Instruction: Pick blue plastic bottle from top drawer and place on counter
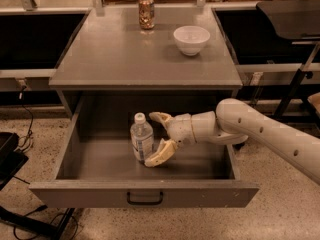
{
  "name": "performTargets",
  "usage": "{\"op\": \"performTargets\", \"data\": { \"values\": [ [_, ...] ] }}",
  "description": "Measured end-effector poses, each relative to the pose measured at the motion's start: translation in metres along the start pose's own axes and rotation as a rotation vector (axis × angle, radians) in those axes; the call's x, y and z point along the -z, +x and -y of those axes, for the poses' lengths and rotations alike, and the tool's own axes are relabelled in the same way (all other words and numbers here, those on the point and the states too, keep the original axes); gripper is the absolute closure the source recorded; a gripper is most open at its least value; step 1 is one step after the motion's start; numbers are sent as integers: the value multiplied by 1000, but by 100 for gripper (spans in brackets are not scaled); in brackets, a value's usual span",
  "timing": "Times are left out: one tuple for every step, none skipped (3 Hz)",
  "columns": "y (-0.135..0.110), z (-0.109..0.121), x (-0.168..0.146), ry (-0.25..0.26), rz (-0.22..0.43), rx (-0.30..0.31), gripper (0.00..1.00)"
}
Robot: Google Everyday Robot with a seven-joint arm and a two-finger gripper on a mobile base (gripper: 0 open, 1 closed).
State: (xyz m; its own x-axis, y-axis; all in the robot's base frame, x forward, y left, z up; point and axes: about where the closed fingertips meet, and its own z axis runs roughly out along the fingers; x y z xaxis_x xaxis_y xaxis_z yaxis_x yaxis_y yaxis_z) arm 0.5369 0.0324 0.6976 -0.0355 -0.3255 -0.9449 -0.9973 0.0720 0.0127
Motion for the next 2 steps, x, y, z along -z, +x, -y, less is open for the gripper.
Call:
{"op": "performTargets", "data": {
  "values": [
    [0,3,-23,-44,47,16,19],
    [-2,4,-40,-76,70,33,42]
  ]
}}
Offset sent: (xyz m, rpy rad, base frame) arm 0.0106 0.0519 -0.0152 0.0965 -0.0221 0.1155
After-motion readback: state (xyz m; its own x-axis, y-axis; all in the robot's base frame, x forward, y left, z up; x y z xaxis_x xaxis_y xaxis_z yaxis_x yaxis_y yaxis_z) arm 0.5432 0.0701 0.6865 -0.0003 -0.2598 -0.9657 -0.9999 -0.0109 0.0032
